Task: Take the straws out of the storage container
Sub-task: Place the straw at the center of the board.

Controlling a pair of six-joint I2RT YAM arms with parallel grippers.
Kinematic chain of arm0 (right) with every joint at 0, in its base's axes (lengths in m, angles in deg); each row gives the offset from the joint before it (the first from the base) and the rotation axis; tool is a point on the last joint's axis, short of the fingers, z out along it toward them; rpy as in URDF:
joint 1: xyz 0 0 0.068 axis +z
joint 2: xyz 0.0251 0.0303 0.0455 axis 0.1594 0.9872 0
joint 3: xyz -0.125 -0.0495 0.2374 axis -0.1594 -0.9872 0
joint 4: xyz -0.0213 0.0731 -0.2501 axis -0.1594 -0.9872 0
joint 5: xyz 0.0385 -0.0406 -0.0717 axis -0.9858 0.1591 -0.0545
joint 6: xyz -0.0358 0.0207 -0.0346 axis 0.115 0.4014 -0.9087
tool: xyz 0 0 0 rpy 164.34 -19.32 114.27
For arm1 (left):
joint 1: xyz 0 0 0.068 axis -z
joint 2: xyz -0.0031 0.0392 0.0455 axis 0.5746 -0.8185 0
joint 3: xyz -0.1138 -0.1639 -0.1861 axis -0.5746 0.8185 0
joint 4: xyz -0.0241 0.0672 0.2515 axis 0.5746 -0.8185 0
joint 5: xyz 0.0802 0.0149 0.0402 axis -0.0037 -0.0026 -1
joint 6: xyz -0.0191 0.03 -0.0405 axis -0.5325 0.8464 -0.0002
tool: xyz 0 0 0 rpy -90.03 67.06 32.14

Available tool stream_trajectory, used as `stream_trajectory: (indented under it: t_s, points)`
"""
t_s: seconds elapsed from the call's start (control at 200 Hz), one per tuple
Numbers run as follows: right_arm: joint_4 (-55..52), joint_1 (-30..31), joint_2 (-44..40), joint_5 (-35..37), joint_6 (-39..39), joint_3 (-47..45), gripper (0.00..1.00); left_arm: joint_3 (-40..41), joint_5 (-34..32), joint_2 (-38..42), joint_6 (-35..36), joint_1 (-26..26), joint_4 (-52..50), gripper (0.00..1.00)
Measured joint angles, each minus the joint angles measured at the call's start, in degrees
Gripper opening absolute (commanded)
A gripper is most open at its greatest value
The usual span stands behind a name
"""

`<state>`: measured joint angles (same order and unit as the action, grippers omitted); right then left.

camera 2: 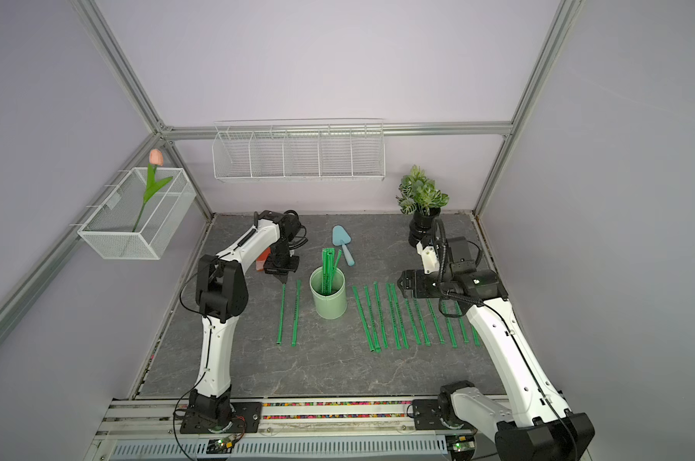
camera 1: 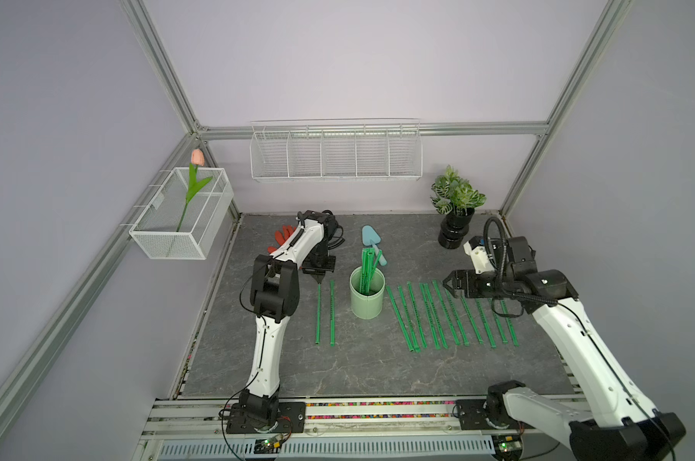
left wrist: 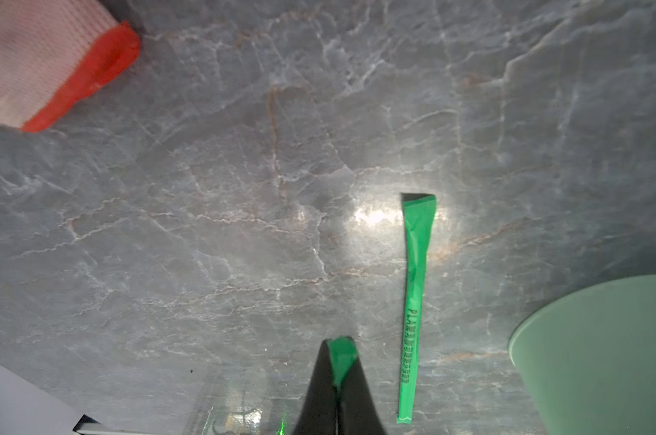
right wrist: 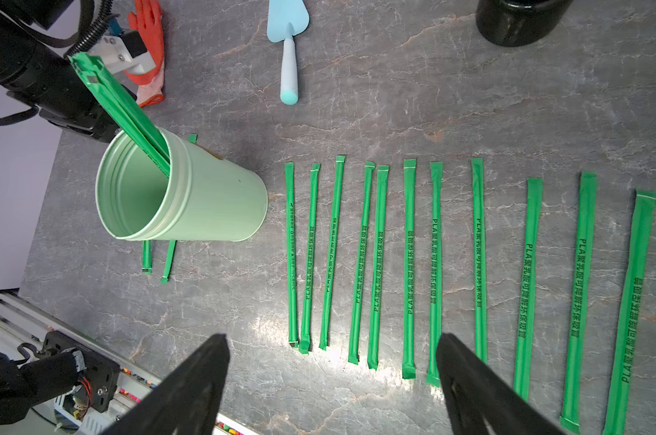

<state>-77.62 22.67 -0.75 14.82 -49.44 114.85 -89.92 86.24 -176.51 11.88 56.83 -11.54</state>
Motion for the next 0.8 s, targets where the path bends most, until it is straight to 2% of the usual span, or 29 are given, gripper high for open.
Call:
stream_trajectory:
  t_s: [0.555, 0.8]
  points:
    - [0.0, 0.1, 0.0, 0.0, 0.0, -0.6, 0.89, 1.9, 0.7, 0.0, 0.0, 0.0, 2.3, 0.05]
    - [0.0, 0.2, 0.0, 0.0, 0.0, -0.7, 0.89, 2.3, 0.8, 0.0, -0.2, 0.0, 2.8, 0.15]
